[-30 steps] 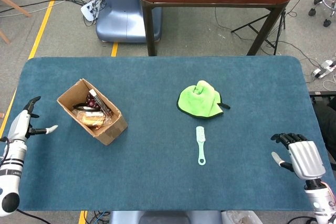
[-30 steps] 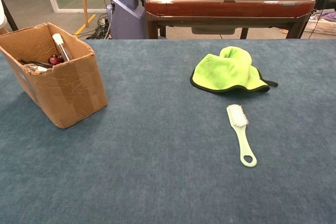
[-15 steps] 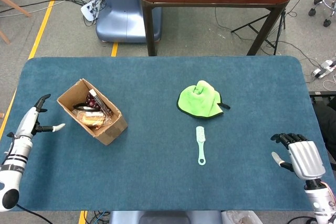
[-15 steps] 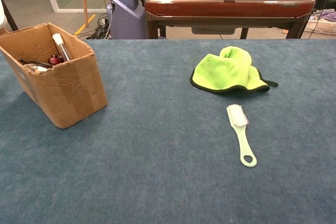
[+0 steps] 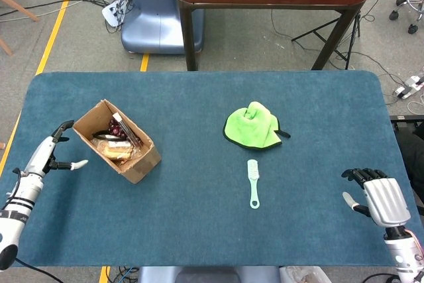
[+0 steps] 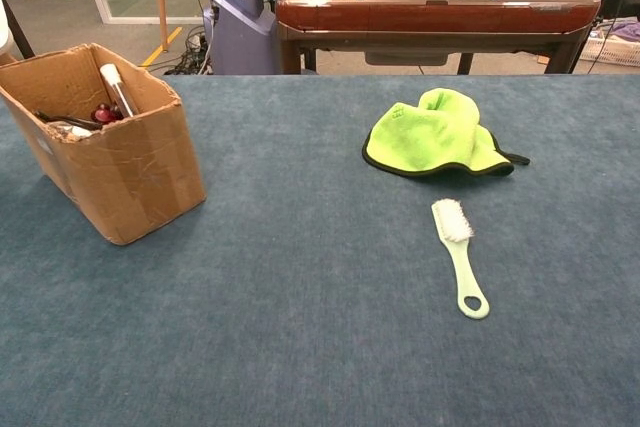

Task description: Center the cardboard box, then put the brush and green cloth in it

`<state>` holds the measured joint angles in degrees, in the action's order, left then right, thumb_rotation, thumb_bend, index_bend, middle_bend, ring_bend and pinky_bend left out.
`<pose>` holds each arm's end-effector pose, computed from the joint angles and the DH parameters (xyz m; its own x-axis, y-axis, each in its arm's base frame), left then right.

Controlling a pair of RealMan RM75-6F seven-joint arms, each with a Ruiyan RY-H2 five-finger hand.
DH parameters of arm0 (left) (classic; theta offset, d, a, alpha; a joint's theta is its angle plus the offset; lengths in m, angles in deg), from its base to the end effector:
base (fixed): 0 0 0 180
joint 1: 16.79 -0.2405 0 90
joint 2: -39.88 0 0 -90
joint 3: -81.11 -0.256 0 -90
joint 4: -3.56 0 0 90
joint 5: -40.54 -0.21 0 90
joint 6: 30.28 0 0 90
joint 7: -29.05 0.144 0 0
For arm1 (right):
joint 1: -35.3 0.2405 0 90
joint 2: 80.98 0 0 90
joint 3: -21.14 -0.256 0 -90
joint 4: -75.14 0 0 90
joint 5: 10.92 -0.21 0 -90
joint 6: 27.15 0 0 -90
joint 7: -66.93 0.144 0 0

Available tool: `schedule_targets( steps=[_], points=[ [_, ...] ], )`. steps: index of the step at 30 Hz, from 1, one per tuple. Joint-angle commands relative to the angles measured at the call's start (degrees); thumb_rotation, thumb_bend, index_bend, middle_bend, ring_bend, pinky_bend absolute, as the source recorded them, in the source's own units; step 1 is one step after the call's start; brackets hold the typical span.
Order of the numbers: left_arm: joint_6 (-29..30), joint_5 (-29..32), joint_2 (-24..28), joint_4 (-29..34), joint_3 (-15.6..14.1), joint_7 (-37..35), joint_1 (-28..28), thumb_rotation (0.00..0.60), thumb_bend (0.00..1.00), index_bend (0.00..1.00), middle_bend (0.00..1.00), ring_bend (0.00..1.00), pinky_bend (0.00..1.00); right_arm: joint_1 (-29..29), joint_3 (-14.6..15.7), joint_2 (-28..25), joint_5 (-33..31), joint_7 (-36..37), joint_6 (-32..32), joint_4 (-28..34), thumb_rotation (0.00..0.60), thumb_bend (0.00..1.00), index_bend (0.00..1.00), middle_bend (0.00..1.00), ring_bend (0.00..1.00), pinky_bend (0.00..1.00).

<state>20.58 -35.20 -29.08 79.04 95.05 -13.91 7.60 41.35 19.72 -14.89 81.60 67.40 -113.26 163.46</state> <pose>-0.3144 0.3331 0.1358 -0.2200 0.2013 0.9545 0.9740 0.0994 0.2035 -0.3043 -0.1820 0.1466 0.4290 0.0018 0.9033 -0.8946 -0.1379 0.4251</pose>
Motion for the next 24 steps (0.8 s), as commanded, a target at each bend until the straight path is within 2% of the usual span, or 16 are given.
schedule_targets(
  steps=[1, 10, 24],
  points=[
    [1.3, -1.4, 0.3, 0.4, -0.7, -1.2, -0.3, 0.6, 0.02, 0.08, 0.13, 0.04, 0.15, 0.0, 0.0, 0.0, 0.0, 0.0, 0.0, 0.0, 0.6, 0.24, 0.42, 0.48, 0.43, 0.48],
    [3.9, -4.3, 1.3, 1.6, -3.0, -2.8, -0.7, 0.6, 0.02, 0.09, 0.14, 0.04, 0.15, 0.1, 0.1, 0.1, -0.1, -0.2, 0.3, 0.0, 0.6, 0.24, 0.42, 0.48, 0.43, 0.48],
    [7.3, -7.7, 3.3, 7.4, -6.2, -1.9, -1.3, 0.6, 0.02, 0.1, 0.16, 0.04, 0.15, 0.2, 0.1, 0.2, 0.0, -0.4, 0.5, -0.1, 0.6, 0.24, 0.42, 0.48, 0.43, 0.48]
  ],
)
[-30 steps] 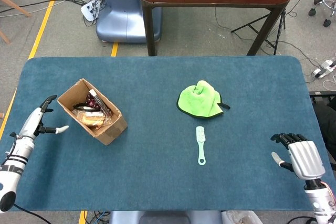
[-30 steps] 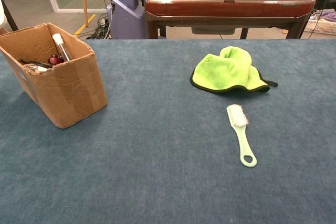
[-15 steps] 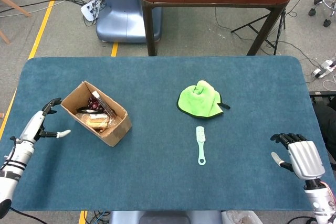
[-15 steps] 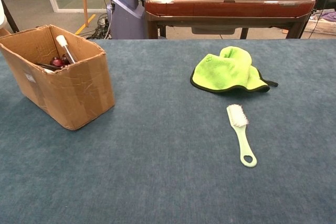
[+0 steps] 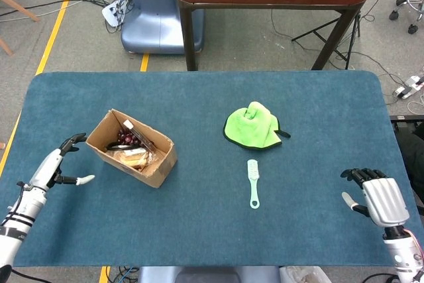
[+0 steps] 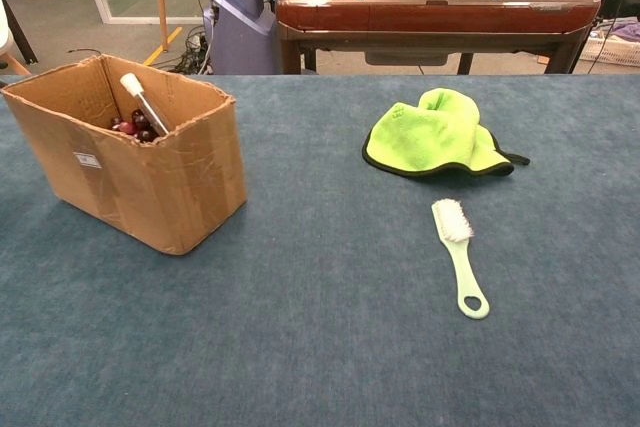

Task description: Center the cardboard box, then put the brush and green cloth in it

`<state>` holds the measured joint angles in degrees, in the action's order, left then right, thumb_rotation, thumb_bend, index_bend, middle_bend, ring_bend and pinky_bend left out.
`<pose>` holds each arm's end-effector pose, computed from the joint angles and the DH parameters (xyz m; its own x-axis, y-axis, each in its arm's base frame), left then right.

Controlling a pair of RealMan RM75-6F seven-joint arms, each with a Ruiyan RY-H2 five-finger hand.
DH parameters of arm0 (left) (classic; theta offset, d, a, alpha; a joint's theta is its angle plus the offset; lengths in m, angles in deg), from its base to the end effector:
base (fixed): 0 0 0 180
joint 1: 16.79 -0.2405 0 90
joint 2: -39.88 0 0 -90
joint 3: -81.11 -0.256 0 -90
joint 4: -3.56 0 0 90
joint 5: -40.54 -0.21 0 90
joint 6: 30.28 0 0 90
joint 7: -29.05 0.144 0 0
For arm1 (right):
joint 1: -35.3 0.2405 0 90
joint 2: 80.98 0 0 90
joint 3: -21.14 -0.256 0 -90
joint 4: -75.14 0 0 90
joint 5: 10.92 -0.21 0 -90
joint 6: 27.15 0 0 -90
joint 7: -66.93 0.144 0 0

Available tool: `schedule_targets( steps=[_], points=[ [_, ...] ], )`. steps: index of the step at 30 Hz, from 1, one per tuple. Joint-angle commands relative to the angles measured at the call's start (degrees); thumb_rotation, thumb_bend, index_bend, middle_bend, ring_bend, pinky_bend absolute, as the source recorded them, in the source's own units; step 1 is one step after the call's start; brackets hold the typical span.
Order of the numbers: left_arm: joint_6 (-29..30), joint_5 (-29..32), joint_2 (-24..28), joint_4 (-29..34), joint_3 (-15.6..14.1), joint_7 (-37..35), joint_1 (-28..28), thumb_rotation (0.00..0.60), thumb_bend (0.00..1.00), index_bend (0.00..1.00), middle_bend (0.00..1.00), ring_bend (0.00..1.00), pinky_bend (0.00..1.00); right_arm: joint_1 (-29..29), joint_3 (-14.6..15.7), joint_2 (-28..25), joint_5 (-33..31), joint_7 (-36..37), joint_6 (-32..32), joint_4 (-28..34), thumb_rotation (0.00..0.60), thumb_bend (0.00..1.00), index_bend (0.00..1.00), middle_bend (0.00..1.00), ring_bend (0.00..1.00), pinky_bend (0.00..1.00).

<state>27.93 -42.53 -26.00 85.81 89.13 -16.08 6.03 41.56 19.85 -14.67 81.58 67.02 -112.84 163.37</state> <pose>-0.2967 0.2980 0.1281 -0.2104 0.2878 0.9343 0.9757 0.0021 0.2191 -0.3043 -0.1827 0.1443 0.4340 -0.0054 0.9009 -0.8923 -0.1410 0.4289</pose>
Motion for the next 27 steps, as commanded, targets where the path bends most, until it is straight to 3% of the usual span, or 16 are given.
schedule_targets(
  steps=[1, 27],
  points=[
    [-0.1, -0.5, 0.3, 1.2, -0.5, 0.4, 0.5, 0.6, 0.02, 0.1, 0.16, 0.04, 0.15, 0.0, 0.0, 0.0, 0.0, -0.1, 0.1, 0.0, 0.6, 0.24, 0.42, 0.48, 0.43, 0.48],
    [-0.9, -4.6, 2.1, 15.2, -4.1, 11.2, 4.7, 0.6, 0.02, 0.11, 0.17, 0.04, 0.15, 0.0, 0.2, -0.1, 0.2, 0.1, 0.0, 0.1, 0.6, 0.24, 0.42, 0.48, 0.43, 0.48]
  ],
)
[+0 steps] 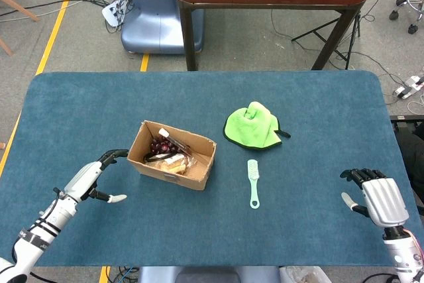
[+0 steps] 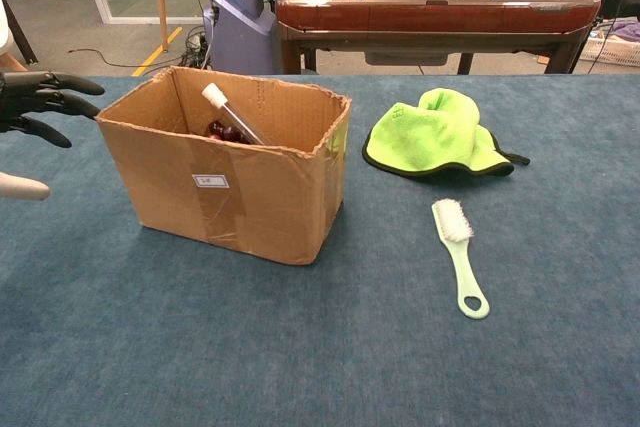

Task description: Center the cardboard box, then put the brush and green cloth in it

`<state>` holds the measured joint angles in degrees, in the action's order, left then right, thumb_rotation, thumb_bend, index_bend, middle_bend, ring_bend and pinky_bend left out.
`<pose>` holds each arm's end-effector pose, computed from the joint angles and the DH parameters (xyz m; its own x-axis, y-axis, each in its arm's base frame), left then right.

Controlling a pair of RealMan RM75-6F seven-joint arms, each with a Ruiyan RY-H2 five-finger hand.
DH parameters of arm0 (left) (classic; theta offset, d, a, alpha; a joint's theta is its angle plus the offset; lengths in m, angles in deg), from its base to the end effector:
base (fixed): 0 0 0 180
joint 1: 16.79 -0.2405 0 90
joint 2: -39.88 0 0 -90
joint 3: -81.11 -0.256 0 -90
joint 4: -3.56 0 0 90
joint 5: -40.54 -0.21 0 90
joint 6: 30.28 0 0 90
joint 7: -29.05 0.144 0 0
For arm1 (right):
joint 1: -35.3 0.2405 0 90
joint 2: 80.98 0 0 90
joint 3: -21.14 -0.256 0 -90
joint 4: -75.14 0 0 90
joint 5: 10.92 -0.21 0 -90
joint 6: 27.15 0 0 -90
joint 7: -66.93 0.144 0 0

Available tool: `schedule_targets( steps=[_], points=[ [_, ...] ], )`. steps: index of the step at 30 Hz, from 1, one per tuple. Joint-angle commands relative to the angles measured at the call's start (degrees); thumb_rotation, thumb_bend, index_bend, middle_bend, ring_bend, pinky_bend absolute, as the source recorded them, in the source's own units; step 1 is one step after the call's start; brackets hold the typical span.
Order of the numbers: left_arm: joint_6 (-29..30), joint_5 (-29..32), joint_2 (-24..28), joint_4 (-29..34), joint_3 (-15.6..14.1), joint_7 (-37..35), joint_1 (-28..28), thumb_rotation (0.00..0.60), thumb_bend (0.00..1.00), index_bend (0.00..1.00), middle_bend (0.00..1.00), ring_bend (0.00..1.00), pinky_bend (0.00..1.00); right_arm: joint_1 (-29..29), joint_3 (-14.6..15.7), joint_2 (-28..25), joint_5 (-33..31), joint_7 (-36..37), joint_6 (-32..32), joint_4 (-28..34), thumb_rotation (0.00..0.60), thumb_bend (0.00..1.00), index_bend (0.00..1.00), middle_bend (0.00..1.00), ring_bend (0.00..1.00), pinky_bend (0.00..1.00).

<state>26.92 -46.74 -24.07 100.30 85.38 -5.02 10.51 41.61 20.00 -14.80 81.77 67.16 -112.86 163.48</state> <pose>-0.2249 0.2758 0.0918 -0.0994 0.4722 0.8758 0.9669 -0.1620 0.1971 -0.3037 -0.1823 0.1443 0.4325 -0.0076 0.9016 -0.8926 -0.1451 0.4270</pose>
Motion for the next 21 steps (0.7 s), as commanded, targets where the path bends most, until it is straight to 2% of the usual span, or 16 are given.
schedule_targets(
  steps=[1, 13, 21],
  points=[
    [0.2, -0.6, 0.2, 1.0, -0.5, 0.2, 0.3, 0.6, 0.02, 0.11, 0.17, 0.04, 0.16, 0.0, 0.0, 0.0, 0.0, -0.1, 0.1, 0.0, 0.6, 0.24, 0.42, 0.48, 0.43, 0.48],
    [0.4, -3.2, 0.0, 3.5, -2.5, 1.6, 1.6, 0.6, 0.02, 0.11, 0.17, 0.04, 0.15, 0.0, 0.1, 0.0, -0.1, -0.3, 0.2, 0.1, 0.6, 0.24, 0.42, 0.48, 0.43, 0.48],
    [2.7, -2.7, 0.5, 3.4, -3.7, 1.5, 0.2, 0.6, 0.02, 0.11, 0.17, 0.04, 0.15, 0.1, 0.1, 0.1, -0.2, -0.5, 0.6, 0.0, 0.6, 0.24, 0.42, 0.48, 0.43, 0.48]
  ],
)
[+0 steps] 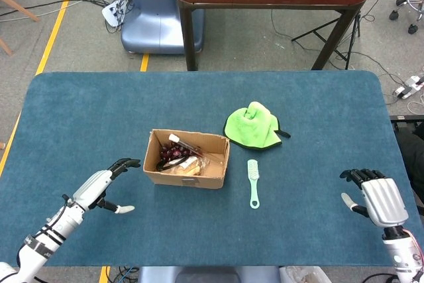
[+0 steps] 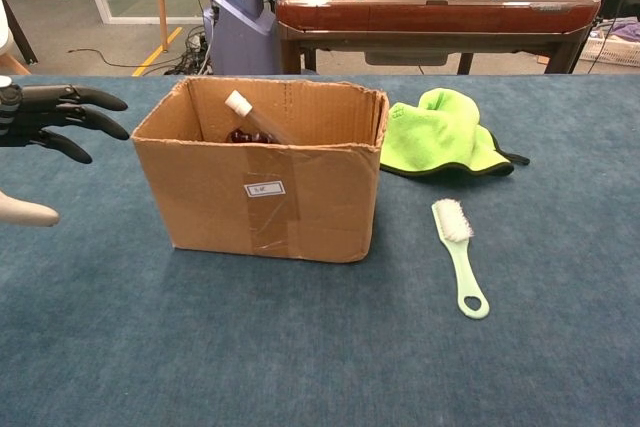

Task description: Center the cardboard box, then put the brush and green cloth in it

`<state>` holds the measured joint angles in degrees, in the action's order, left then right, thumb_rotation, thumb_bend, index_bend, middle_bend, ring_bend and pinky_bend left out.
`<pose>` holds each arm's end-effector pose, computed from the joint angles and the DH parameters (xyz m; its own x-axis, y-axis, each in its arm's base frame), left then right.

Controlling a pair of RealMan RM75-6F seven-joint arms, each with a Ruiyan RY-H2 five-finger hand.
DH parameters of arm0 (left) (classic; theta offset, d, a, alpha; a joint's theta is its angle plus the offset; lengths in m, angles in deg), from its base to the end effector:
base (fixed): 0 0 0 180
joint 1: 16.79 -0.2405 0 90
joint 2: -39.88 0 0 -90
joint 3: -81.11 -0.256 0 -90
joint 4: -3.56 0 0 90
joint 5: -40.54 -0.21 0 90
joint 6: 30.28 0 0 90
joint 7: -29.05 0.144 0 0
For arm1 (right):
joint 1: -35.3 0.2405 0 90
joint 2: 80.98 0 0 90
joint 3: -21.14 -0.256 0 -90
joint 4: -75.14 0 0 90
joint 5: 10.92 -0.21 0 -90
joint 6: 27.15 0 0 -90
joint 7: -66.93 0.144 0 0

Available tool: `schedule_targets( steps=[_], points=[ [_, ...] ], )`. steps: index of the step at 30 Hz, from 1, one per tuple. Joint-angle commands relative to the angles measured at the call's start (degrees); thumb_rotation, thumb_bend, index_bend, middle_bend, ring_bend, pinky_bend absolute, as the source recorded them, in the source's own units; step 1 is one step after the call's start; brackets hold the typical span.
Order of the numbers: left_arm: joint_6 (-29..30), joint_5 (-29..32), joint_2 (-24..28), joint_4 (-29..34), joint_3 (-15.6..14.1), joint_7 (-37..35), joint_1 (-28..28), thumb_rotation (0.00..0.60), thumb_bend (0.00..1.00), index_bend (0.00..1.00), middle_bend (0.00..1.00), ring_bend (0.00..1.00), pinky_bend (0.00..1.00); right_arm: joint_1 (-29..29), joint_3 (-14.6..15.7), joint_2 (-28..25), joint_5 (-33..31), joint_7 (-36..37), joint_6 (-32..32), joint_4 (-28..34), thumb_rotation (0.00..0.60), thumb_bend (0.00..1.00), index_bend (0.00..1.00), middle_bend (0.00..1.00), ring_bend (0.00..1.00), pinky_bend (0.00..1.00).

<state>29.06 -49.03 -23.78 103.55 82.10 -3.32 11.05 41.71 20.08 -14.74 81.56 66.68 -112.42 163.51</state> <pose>-0.2133 0.2581 0.0843 -0.0791 0.5121 0.8553 0.9570 -0.2013 0.2090 -0.3043 -0.1826 0.1430 0.4394 -0.0148 0.8982 -0.8899 -0.1433 0.4330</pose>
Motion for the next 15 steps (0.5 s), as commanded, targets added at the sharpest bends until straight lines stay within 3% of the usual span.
schedule_targets(
  steps=[1, 15],
  points=[
    [0.8, -0.8, 0.3, 0.4, -0.7, -0.4, -0.4, 0.6, 0.02, 0.11, 0.17, 0.04, 0.15, 0.1, 0.0, 0.1, -0.1, -0.1, 0.2, 0.0, 0.6, 0.24, 0.42, 0.48, 0.43, 0.48],
    [-0.4, -2.3, -0.5, 3.1, -1.2, 2.8, 1.8, 0.6, 0.02, 0.11, 0.17, 0.04, 0.15, 0.2, 0.0, 0.1, -0.1, 0.1, 0.4, -0.1, 0.6, 0.24, 0.42, 0.48, 0.43, 0.48]
  ],
)
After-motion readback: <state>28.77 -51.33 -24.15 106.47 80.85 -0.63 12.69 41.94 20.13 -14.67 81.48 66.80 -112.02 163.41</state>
